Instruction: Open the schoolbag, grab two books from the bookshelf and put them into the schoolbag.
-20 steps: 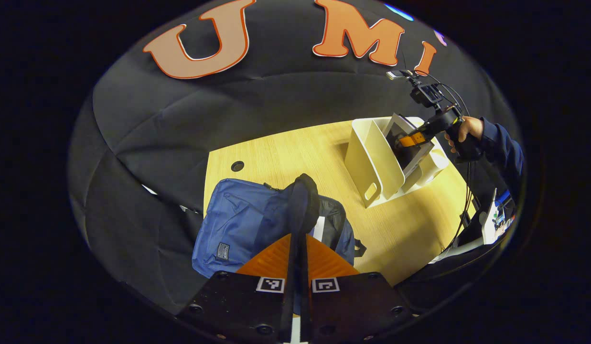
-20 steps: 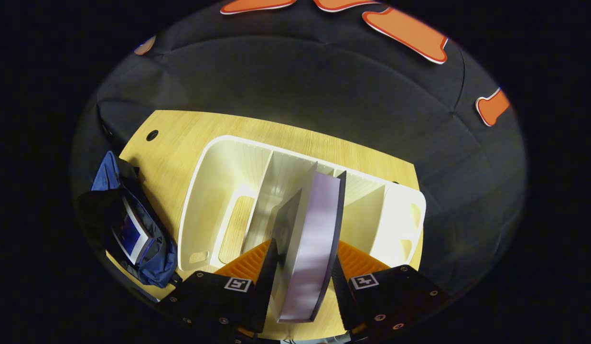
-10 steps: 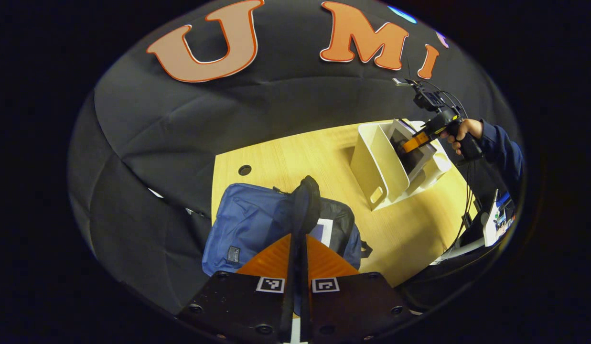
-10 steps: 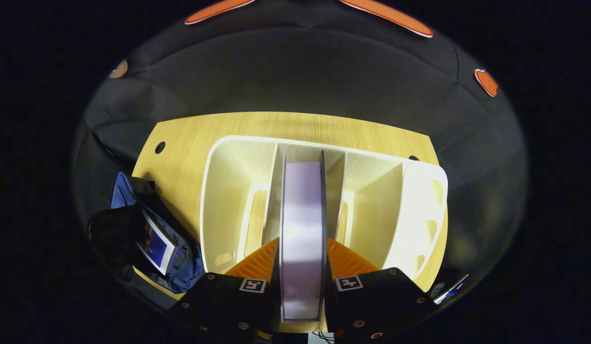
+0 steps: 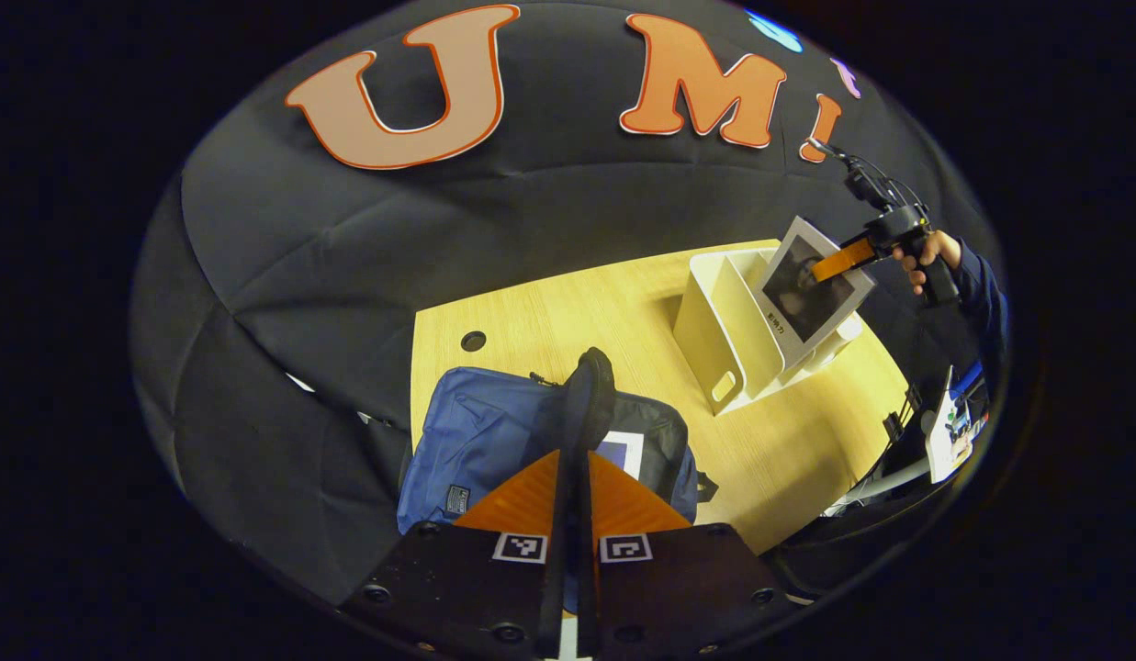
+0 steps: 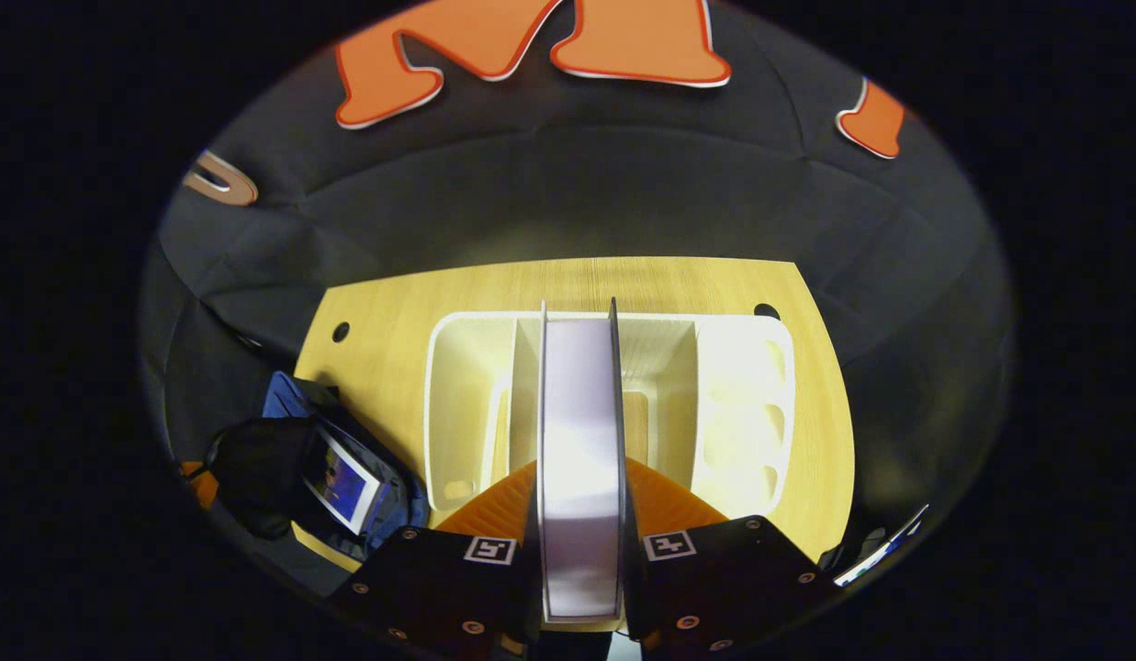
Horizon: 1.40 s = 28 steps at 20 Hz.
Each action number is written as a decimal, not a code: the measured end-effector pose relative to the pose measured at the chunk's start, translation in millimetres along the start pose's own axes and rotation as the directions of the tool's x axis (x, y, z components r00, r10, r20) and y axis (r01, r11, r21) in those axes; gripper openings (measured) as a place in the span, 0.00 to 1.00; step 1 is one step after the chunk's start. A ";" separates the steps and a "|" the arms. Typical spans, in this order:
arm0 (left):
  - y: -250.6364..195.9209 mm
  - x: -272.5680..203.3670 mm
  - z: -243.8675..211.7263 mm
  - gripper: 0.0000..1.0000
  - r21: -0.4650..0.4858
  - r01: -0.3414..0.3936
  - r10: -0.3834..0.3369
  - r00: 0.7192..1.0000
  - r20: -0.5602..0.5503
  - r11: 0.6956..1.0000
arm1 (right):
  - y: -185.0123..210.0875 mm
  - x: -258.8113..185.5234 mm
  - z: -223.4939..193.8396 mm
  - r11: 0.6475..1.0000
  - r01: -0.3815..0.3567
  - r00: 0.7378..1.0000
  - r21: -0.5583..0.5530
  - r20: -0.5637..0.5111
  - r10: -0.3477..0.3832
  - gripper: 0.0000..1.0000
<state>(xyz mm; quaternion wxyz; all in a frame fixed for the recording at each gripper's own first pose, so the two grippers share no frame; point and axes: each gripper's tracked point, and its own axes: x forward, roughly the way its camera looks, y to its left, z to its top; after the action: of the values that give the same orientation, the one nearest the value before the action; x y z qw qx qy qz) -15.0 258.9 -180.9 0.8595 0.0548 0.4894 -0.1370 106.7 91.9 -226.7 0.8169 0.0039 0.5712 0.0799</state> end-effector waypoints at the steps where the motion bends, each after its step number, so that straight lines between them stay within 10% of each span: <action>1: 0.4 -0.5 0.4 0.07 -0.001 0.005 -0.005 1.000 0.000 1.000 | 0.8 -11.6 4.6 1.000 -0.020 1.000 0.018 0.016 0.020 0.36; 13: -1.1 -3.4 4.4 0.07 0.014 0.024 -0.024 1.000 0.005 1.000 | 74.5 -130.8 2.9 0.932 -0.351 0.921 0.089 0.211 0.327 0.35; 28: -9.0 -1.4 8.8 0.07 0.087 0.017 -0.014 1.000 -0.028 0.996 | 240.6 -69.6 -98.3 0.744 -0.614 0.788 0.263 0.162 0.594 0.34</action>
<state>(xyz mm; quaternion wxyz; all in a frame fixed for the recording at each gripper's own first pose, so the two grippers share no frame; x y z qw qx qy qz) -11.0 248.5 -174.7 0.8485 0.0902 0.4950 -0.1641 -38.8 311.6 -172.5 0.7551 0.3157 0.5165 0.2518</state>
